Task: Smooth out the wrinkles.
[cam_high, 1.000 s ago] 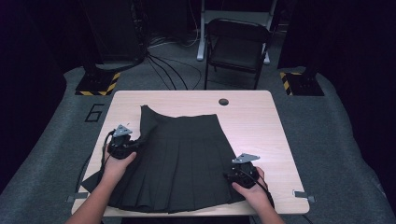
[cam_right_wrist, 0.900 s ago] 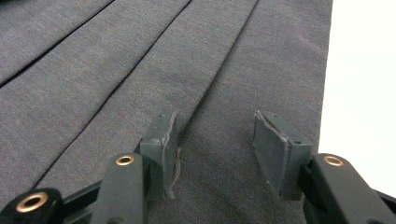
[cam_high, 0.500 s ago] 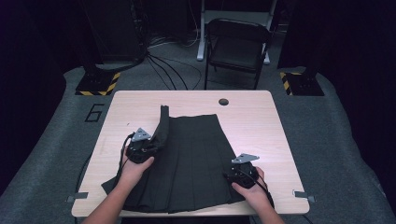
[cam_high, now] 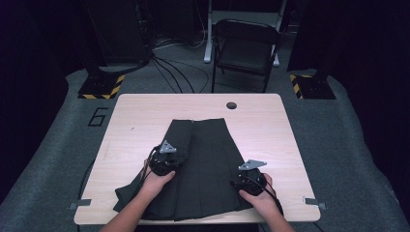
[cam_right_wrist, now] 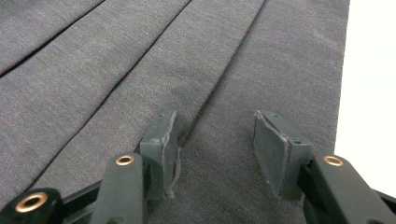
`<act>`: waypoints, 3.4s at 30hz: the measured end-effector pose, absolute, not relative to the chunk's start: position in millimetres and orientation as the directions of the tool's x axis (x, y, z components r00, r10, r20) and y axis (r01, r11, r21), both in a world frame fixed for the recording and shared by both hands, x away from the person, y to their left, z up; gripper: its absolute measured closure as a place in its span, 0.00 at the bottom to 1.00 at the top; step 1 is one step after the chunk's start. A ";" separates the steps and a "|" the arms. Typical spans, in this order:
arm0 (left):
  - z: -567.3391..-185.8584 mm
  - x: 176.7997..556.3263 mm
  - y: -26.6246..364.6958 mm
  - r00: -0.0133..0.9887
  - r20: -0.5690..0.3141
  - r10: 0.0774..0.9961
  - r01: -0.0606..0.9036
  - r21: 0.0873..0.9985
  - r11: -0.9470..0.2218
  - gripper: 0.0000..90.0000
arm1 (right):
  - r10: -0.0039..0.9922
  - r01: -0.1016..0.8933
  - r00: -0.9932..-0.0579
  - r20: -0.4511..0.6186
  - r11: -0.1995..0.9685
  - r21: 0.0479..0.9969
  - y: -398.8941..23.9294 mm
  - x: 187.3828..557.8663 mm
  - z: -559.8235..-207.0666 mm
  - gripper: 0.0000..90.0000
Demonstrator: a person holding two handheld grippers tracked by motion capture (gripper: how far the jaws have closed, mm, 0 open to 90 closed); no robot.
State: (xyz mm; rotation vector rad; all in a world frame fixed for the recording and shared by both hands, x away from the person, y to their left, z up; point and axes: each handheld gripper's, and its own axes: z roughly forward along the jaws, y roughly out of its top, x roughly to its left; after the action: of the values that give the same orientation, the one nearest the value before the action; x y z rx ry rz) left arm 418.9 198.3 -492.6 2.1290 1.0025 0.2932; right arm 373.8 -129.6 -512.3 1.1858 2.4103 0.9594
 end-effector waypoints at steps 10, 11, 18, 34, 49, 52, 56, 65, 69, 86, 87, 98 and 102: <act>-507.7 419.6 198.9 0.650 -0.157 0.744 0.599 0.707 -0.375 0.89 | 0.780 0.583 -0.625 0.037 0.435 0.686 -125.9 372.5 -506.4 0.54; -507.5 419.8 199.0 0.649 -0.161 0.744 0.602 0.706 -0.372 0.89 | 0.780 0.579 -0.624 0.035 0.433 0.691 -124.6 372.6 -505.3 0.53; -502.9 415.1 197.5 0.634 -0.192 0.749 0.618 0.708 -0.342 0.75 | 0.750 0.543 -0.661 0.030 0.450 0.708 -107.9 379.0 -495.0 0.53; -447.3 378.9 248.2 0.653 -0.135 0.745 0.524 0.791 -0.316 0.58 | 0.703 0.540 -0.706 0.090 0.452 0.710 -49.2 418.5 -486.5 0.54; -446.2 329.2 289.1 0.638 -0.181 0.749 0.549 0.789 -0.277 0.56 | 0.698 0.546 -0.708 0.106 0.445 0.710 -11.5 450.7 -475.0 0.54; -450.3 321.6 286.5 0.652 -0.179 0.737 0.548 0.783 -0.294 0.55 | 0.701 0.544 -0.705 0.105 0.440 0.714 -3.3 454.0 -470.5 0.54; -457.8 314.9 282.0 0.660 -0.167 0.733 0.550 0.771 -0.320 0.55 | 0.695 0.536 -0.712 0.099 0.446 0.717 5.7 459.0 -466.8 0.53; -472.8 299.4 289.6 0.637 -0.214 0.741 0.600 0.741 -0.303 0.57 | 0.728 0.566 -0.674 0.125 0.400 0.721 22.8 471.7 -466.9 0.46; -475.9 291.5 292.7 0.641 -0.231 0.732 0.606 0.738 -0.298 0.64 | 0.735 0.588 -0.663 0.144 0.392 0.707 28.1 478.9 -472.9 0.42; -467.3 277.8 280.4 0.730 -0.167 0.663 0.519 0.766 -0.379 0.97 | 0.719 0.560 -0.691 0.075 0.466 0.685 47.7 481.7 -491.3 0.76; -463.9 277.4 280.0 0.732 -0.172 0.659 0.515 0.773 -0.370 0.97 | 0.714 0.547 -0.696 0.070 0.465 0.696 47.8 480.6 -488.6 0.78; -429.7 280.7 269.8 0.770 -0.161 0.617 0.432 0.843 -0.319 0.97 | 0.699 0.480 -0.715 0.035 0.453 0.752 52.6 485.4 -449.2 0.85; -411.2 284.7 260.5 0.804 -0.130 0.581 0.374 0.869 -0.324 0.97 | 0.686 0.459 -0.726 0.046 0.434 0.775 51.3 495.4 -431.4 0.86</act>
State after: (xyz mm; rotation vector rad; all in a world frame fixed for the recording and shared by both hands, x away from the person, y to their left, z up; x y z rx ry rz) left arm 284.7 260.5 -411.2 1.9512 0.7153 0.2490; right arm 495.4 51.3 -431.4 0.9909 2.4138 1.1751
